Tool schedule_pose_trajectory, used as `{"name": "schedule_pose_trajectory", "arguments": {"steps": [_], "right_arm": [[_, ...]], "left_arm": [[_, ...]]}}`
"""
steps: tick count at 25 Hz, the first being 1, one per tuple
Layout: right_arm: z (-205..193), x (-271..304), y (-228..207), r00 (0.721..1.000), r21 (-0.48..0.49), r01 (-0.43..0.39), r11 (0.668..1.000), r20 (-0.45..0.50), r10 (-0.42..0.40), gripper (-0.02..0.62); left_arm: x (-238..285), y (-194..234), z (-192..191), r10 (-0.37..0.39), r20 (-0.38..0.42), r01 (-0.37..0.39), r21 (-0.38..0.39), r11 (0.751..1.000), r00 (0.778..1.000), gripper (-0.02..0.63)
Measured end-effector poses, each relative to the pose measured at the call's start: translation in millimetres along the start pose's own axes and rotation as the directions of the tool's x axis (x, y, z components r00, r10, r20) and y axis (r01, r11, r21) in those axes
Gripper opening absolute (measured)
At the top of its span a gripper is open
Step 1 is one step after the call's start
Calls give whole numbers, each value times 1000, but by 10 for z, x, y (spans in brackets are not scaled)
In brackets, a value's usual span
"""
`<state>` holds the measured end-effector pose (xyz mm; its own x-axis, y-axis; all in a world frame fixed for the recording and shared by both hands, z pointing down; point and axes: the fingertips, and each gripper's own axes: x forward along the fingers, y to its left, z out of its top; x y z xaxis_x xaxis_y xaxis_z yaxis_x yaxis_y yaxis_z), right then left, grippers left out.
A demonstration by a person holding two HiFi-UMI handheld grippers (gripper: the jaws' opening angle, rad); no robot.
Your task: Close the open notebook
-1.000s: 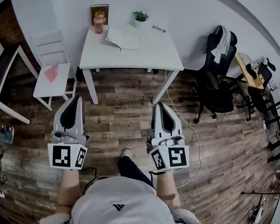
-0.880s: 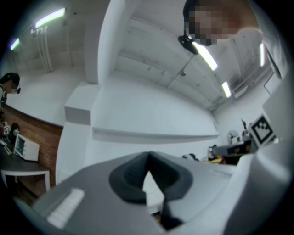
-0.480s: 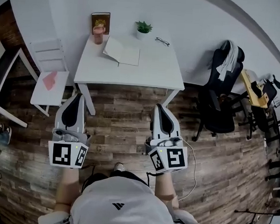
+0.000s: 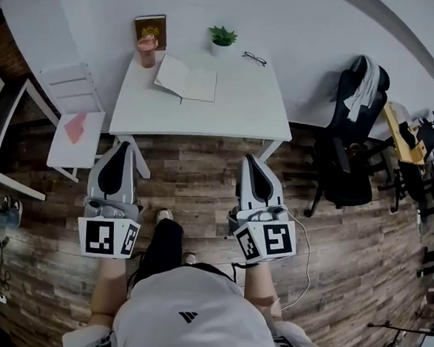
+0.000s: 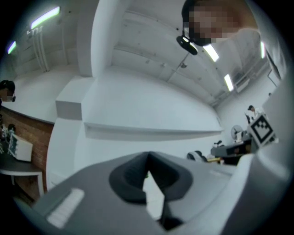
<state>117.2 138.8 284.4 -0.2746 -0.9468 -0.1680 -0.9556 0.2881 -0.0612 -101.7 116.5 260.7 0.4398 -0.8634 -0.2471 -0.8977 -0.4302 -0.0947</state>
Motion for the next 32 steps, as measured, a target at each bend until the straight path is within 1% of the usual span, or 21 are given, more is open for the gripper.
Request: {"name": "schedule_pose_trajectory", "arguments": {"steps": [5,11,22,32], "right_arm": [[-76,298,-177,999,-21,39,999,0,-39,-2],[-150,851,-371,996,-23,84,996,3,-84,-2],[-272,1914,-500,990,-19,141,990,7,-141,-2],[-425,2623,-577,981,-15,193,981,12,-193,-3]], "left_arm": [[420,102,-166,-34,12,34,-17,999,999,9],[963,426,-345,-51,17,51,-38,998,999,9],[1941,1069,-572,-111,21,112,-46,993,994,9],[2593,1519,-815,-163,18,164,-52,985,986,9]]}}
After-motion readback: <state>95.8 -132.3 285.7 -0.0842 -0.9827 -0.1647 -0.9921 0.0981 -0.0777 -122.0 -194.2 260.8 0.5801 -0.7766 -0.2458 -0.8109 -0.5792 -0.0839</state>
